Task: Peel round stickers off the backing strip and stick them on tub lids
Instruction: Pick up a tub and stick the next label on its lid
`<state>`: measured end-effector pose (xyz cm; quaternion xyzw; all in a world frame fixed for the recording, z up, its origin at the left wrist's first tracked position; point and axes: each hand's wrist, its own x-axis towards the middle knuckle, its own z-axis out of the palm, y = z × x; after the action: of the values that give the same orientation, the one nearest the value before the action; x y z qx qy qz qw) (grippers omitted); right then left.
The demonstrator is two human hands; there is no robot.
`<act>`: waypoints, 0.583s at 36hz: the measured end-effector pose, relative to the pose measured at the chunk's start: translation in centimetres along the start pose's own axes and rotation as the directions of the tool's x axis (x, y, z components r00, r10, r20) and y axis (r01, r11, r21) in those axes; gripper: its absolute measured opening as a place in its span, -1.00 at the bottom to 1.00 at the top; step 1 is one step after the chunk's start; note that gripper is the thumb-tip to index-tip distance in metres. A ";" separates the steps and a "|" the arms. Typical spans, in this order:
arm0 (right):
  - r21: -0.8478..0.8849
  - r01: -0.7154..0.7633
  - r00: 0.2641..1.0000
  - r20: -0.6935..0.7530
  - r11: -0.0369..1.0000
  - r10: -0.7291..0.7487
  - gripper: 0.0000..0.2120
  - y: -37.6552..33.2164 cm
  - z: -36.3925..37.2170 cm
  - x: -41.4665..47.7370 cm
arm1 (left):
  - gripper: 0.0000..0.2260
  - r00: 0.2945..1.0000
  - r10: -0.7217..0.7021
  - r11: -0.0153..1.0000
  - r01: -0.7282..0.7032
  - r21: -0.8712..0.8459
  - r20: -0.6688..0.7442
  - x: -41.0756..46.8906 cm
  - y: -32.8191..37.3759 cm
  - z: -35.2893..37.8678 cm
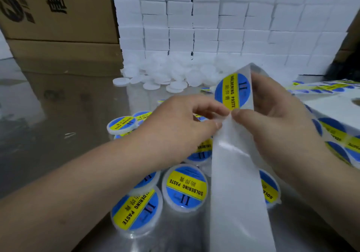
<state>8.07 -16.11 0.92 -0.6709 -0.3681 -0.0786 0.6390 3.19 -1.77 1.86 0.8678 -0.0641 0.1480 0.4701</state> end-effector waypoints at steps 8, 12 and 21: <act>-0.127 0.092 0.981 -0.157 0.988 -0.111 -0.38 0.5 -0.5 0.3 | -0.77 0.951 -0.137 0.987 0.108 -0.118 -0.277 4.3 -0.2 -3.5; -0.100 0.062 0.979 -0.186 0.993 -0.080 -0.42 0.9 -0.6 0.3 | -0.72 0.957 -0.083 0.971 0.141 0.195 -0.276 9.3 -2.8 -4.8; -0.034 0.024 0.987 -0.160 0.999 -0.029 -0.47 1.1 -0.5 0.2 | -0.64 0.978 -0.207 0.500 0.114 0.859 -0.010 18.4 -11.0 -5.4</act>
<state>9.10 -16.43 0.23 -0.6677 -0.3228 -0.1469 0.6545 22.37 9.35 1.70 0.9943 0.0757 0.0747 -0.0092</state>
